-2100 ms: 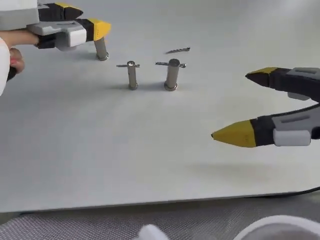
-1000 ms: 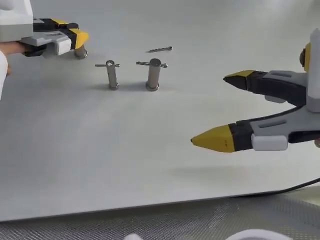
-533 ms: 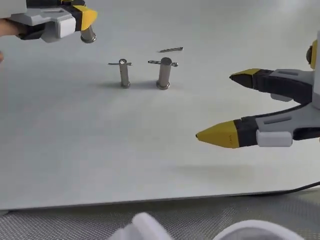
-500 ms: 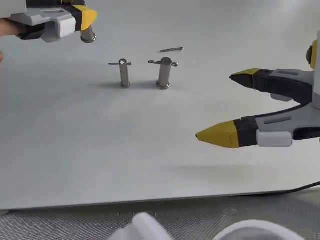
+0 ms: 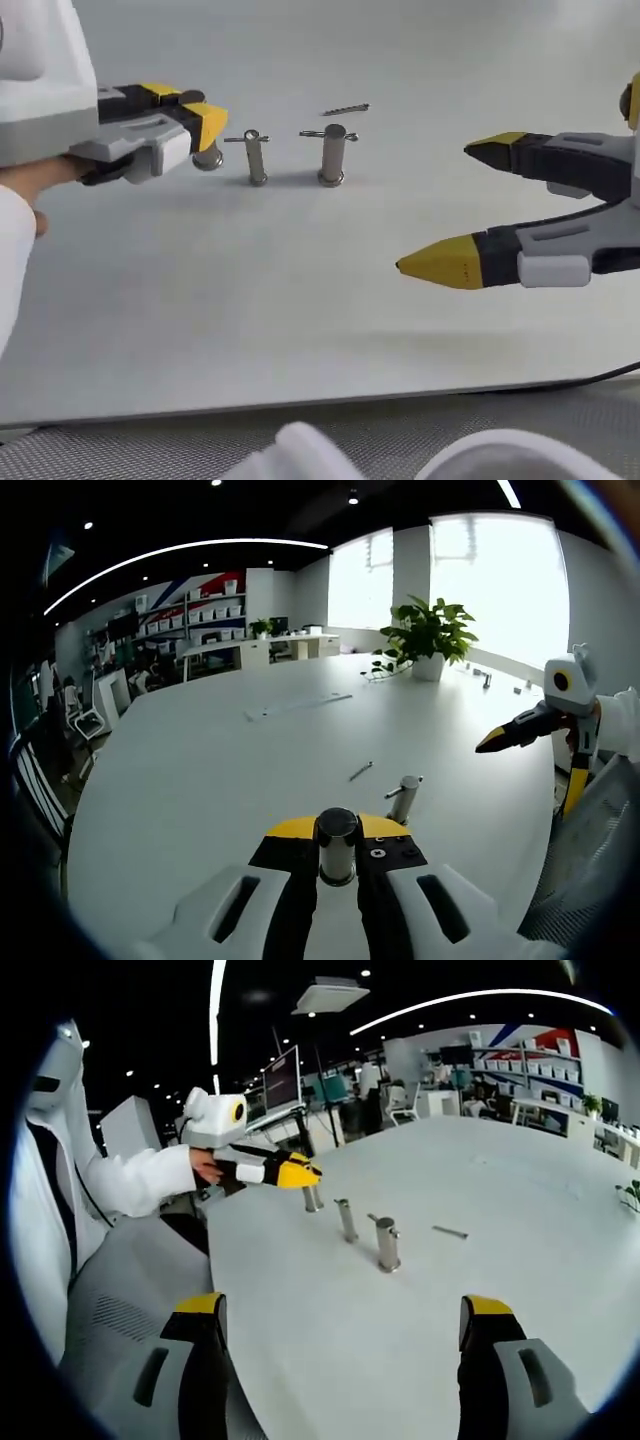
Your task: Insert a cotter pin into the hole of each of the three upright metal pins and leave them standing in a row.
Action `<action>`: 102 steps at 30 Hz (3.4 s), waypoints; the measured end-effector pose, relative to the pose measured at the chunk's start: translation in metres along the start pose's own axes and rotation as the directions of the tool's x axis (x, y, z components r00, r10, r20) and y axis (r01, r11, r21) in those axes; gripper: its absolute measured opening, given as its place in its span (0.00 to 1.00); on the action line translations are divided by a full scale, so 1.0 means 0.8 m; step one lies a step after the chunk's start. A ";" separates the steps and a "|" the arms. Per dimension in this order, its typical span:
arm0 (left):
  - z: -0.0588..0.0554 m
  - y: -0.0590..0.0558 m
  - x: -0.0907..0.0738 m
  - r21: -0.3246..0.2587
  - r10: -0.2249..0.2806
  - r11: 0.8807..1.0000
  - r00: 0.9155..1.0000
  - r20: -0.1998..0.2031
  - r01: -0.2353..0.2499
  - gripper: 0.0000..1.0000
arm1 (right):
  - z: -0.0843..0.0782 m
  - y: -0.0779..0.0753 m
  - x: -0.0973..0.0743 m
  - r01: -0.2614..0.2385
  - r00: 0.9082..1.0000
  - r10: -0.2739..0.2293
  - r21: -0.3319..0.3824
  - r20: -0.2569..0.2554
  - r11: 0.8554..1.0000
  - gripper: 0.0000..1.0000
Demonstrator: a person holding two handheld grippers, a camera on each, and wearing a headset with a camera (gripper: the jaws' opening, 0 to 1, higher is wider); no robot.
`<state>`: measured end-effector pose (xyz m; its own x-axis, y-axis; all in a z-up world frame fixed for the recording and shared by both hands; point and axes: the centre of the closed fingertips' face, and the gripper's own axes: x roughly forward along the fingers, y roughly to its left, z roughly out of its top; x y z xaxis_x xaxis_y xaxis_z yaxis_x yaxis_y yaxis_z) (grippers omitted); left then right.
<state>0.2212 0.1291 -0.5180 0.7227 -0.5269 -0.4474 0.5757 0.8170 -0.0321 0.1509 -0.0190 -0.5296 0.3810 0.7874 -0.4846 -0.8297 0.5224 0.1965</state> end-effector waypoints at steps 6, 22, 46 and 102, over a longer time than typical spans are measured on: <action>-0.020 -0.019 0.013 -0.025 -0.013 1.000 0.999 -0.043 0.012 0.11 | -0.003 0.000 -0.002 0.000 1.000 0.000 -0.001 0.000 1.000 0.95; -0.050 -0.031 0.024 -0.047 0.018 0.999 0.993 -0.119 -0.024 0.11 | 0.003 -0.005 -0.004 -0.012 0.999 0.011 0.021 0.030 1.000 0.93; -0.053 -0.049 0.032 -0.031 0.024 0.999 0.995 -0.102 -0.027 0.12 | -0.001 0.005 0.005 -0.050 0.999 0.049 0.028 0.009 0.998 0.93; -0.058 -0.094 -0.080 -0.029 -0.374 0.927 0.922 -0.094 0.373 0.99 | 0.019 -0.090 0.006 -0.089 0.931 -0.030 -0.306 -0.364 0.948 0.77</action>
<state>0.1136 0.1123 -0.5284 0.4149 -0.7698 -0.4851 0.7925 0.5676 -0.2229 0.2185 -0.0483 -0.5332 0.2314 0.5984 -0.7670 -0.9451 0.3254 -0.0312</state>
